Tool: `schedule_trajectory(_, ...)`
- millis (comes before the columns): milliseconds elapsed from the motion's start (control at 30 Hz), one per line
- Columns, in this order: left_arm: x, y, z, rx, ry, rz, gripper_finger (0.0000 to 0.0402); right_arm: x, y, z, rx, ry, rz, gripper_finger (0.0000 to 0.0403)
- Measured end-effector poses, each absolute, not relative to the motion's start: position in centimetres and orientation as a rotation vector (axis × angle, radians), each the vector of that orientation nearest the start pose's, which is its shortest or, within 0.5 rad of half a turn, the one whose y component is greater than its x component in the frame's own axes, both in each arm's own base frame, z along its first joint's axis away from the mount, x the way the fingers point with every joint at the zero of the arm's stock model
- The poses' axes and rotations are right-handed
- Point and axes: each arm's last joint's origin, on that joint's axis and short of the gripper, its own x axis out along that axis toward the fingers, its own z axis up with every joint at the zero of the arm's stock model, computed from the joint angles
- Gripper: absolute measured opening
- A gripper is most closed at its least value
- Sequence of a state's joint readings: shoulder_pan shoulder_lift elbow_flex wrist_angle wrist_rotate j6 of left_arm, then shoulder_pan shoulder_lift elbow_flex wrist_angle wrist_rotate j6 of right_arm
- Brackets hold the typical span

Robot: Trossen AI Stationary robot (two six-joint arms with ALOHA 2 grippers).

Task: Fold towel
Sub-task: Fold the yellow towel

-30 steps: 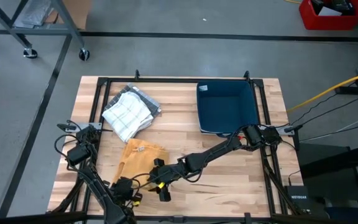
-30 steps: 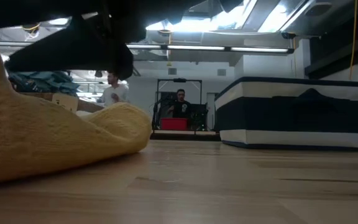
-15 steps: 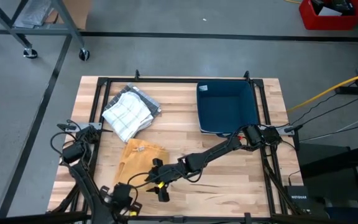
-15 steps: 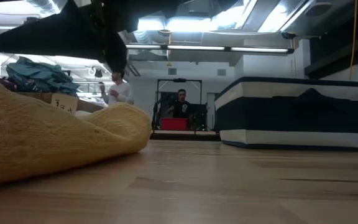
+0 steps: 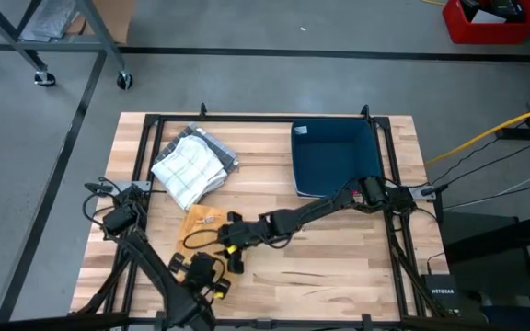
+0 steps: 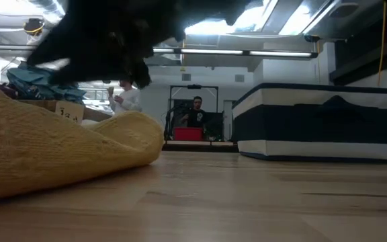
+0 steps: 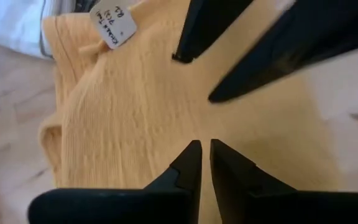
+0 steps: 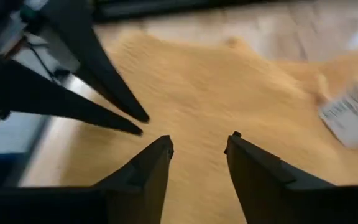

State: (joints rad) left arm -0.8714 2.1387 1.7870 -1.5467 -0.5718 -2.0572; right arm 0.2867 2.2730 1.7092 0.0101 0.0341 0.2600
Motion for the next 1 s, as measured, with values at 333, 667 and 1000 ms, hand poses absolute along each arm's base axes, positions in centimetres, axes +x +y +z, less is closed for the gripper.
schedule_trajectory(333,25.6,-27.6,16.7,-0.512,0.959,1.054,0.0002,48.0,9.0,14.3,0.139,0.894,0.024,0.0134)
schedule_trajectory(667,25.0,-28.0,12.9,-0.622,0.924,0.964,0.0004,47.4,6.5,12.5,0.16,0.94,-0.017,0.0133)
schedule_trajectory(1000,24.7,-27.8,12.4,-0.675,0.879,1.009,0.0002,47.3,6.5,12.4,0.169,0.947,-0.001,0.0133)
